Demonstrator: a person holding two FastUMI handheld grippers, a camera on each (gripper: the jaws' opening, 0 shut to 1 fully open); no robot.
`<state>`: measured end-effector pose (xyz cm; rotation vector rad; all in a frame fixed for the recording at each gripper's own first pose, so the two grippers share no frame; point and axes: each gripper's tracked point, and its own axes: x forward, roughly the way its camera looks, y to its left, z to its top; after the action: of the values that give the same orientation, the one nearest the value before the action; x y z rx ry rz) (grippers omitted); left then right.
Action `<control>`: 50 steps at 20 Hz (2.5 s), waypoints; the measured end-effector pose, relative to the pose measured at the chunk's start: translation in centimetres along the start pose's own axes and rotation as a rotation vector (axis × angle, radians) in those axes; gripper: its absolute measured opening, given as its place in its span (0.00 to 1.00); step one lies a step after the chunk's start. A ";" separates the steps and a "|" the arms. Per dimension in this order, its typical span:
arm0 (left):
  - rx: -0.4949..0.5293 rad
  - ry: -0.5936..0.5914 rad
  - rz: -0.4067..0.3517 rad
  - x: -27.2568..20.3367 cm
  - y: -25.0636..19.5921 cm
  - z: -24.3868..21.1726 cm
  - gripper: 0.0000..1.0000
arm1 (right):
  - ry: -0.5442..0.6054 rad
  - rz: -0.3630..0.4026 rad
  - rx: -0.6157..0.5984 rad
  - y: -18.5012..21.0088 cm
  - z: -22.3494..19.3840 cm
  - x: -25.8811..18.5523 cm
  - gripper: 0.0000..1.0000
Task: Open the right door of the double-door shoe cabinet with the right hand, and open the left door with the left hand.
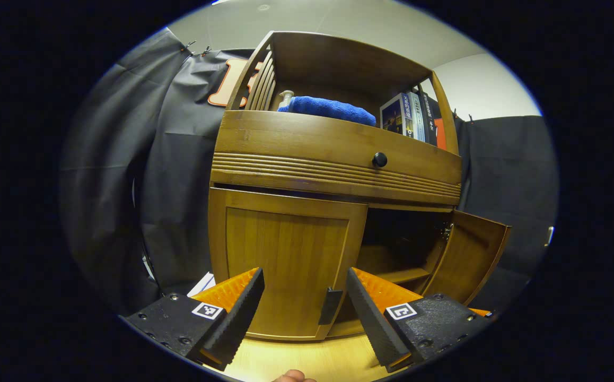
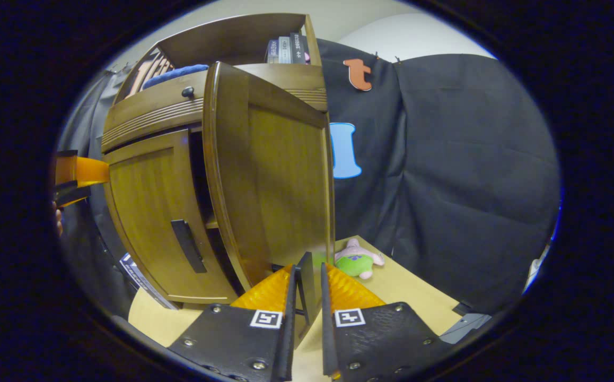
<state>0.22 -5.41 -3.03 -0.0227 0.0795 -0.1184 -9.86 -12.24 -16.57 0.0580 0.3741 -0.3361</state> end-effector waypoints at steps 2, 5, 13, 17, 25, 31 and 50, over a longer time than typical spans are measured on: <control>-0.001 0.005 -0.002 0.1 -0.1 -0.2 0.92 | 0.000 -0.011 0.005 -0.9 -0.1 -0.2 0.22; -0.007 0.017 -0.002 0.2 -0.2 -0.7 0.92 | -0.006 -0.038 0.003 -2.7 0.1 -0.4 0.22; -0.004 0.034 0.007 0.3 -0.6 -1.3 0.92 | -0.030 -0.093 0.047 -8.5 1.0 -0.4 0.20; 0.006 0.044 0.010 0.5 -1.1 -1.8 0.96 | -0.040 -0.090 0.029 -9.8 1.4 -0.4 0.20; 0.023 0.074 0.007 1.7 -2.5 -2.8 0.92 | -0.057 -0.137 0.015 -12.8 2.2 -0.6 0.20; 0.015 0.103 -0.006 3.4 -3.7 -4.4 0.96 | -0.114 -0.229 0.000 -16.5 4.7 -2.2 0.20; 0.088 0.215 0.033 12.9 -4.3 -13.8 0.75 | -0.308 -0.165 -0.012 -16.0 15.3 -9.2 0.20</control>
<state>11.42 -11.42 -17.71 0.0792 0.2891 -0.0906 -17.95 -26.22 1.12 -0.0367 0.0751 -0.4985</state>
